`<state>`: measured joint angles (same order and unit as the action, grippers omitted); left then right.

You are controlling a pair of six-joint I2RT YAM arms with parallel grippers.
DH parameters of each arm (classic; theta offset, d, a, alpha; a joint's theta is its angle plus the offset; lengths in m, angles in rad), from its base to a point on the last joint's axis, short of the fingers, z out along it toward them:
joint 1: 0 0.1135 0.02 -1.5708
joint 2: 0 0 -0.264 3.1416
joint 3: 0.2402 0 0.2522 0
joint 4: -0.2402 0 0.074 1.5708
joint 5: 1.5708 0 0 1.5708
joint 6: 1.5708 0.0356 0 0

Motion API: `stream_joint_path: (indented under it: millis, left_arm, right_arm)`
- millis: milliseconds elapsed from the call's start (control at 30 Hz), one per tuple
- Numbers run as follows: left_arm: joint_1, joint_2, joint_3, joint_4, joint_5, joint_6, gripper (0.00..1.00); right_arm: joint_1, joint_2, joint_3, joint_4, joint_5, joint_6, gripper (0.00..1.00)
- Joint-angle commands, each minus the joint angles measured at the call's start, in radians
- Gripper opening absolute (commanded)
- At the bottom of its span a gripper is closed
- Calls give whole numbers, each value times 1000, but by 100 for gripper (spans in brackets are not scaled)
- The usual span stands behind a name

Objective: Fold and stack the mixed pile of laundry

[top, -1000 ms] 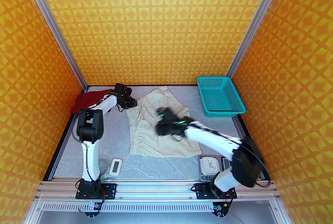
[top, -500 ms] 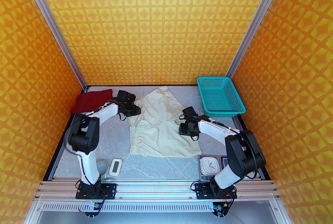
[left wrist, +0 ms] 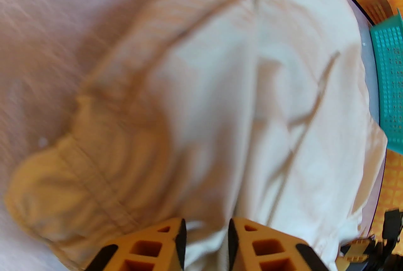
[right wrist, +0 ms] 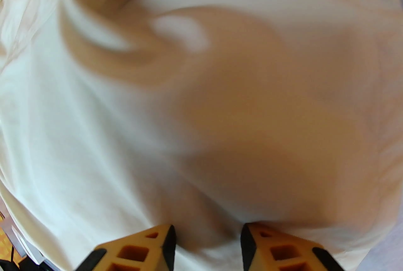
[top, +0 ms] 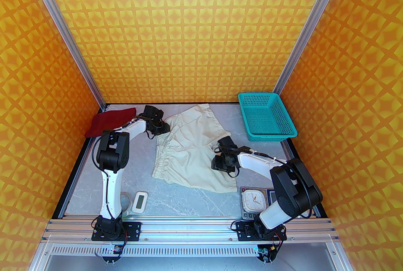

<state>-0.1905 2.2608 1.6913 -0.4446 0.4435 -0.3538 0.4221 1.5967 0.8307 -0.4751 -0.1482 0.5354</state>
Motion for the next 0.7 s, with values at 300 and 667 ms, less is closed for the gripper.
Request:
stream_joint_path:
  millis: [300,667]
  left_arm:
    - [2,-183,-56,-45,-8,27,32]
    - [-17,-251,-195,7,-8,17,33]
  right_arm:
    - [-61,-28,288,-165,113,-113,46]
    - [-101,419,736,-105,132,-205,44]
